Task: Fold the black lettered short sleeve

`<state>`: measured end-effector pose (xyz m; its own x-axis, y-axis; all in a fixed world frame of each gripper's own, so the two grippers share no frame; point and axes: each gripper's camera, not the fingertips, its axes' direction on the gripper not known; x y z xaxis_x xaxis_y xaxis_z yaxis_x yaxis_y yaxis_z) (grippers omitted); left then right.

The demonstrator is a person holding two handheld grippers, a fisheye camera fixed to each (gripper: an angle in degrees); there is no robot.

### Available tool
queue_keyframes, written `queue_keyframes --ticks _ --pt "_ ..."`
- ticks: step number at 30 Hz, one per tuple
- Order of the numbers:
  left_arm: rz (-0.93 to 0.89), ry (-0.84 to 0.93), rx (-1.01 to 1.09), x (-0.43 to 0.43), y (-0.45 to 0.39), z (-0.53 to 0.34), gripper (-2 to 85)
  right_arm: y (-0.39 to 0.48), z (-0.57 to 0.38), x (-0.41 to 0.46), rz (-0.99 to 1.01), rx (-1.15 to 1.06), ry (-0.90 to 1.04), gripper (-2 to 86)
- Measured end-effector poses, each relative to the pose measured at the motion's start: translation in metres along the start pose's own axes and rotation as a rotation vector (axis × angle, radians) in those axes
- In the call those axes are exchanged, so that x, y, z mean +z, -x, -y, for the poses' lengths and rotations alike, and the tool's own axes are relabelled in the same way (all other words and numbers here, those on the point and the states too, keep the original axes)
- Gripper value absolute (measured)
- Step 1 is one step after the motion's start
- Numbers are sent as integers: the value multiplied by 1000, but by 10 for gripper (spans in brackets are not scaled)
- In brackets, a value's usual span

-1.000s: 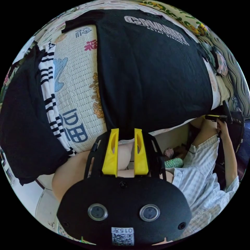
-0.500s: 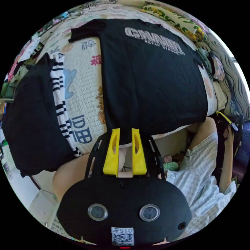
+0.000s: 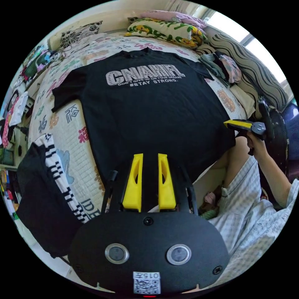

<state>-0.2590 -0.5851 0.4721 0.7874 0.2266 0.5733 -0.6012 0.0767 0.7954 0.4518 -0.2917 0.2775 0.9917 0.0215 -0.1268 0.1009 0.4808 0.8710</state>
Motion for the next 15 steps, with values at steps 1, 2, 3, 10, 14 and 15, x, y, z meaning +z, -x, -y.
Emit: queue_keyframes --ticks 1,2,3,10,14,15 --pt "11 42 51 26 -12 11 83 -2 5 9 8 -9 26 -6" --pt "16 73 82 41 -19 15 84 -3 6 11 10 -12 23 -6" --pt "27 158 151 73 -32 22 89 -6 7 11 14 -12 4 -6" --pt "26 235 153 171 -45 15 91 -27 13 14 8 38 -49 -9" --pt "-267 451 20 200 -34 43 68 -50 29 6 34 42 58 -10" --pt "-349 396 -12 191 -37 61 69 -68 34 -2 46 94 72 -10"
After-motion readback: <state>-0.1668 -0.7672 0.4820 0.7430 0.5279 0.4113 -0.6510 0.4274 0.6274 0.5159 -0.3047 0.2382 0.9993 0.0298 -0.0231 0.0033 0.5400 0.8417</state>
